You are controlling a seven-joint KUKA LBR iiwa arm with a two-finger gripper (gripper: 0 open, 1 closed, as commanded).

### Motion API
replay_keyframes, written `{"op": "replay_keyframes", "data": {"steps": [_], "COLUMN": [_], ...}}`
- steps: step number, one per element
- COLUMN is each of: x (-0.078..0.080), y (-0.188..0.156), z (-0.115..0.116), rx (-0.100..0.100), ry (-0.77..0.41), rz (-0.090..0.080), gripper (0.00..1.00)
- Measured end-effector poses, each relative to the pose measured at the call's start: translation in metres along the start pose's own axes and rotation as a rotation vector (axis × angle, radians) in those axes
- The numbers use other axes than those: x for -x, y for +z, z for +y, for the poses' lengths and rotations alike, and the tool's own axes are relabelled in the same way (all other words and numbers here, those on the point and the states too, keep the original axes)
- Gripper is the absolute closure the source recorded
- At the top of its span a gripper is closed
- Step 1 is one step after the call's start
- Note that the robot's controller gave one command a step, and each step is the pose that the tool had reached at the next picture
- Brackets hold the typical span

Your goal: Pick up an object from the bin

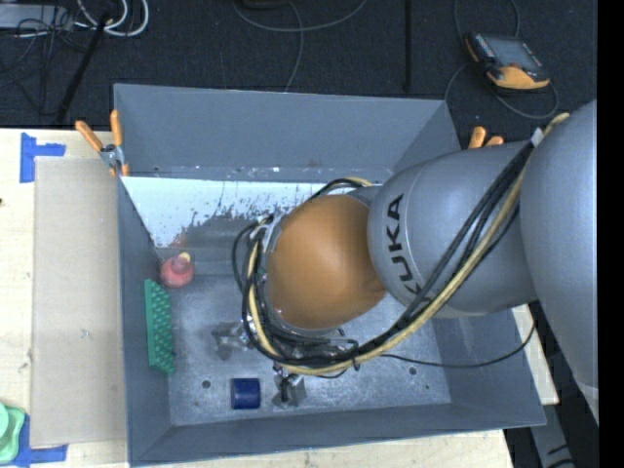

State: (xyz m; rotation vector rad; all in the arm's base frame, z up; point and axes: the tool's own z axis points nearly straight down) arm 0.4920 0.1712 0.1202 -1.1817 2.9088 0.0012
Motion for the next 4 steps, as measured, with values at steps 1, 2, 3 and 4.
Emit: {"op": "replay_keyframes", "data": {"steps": [1,2,3,4], "x": [-0.008,-0.008,-0.008,-0.006], "y": [0.052,0.053,0.052,-0.031], "z": [0.001,0.001,0.001,0.001], "rx": [0.004,0.006,0.006,-0.003], "ry": [-0.353,-0.347,-0.346,-0.341], "rz": [0.006,0.006,0.006,-0.004], "gripper": [0.0,0.0,1.0,1.0]}}
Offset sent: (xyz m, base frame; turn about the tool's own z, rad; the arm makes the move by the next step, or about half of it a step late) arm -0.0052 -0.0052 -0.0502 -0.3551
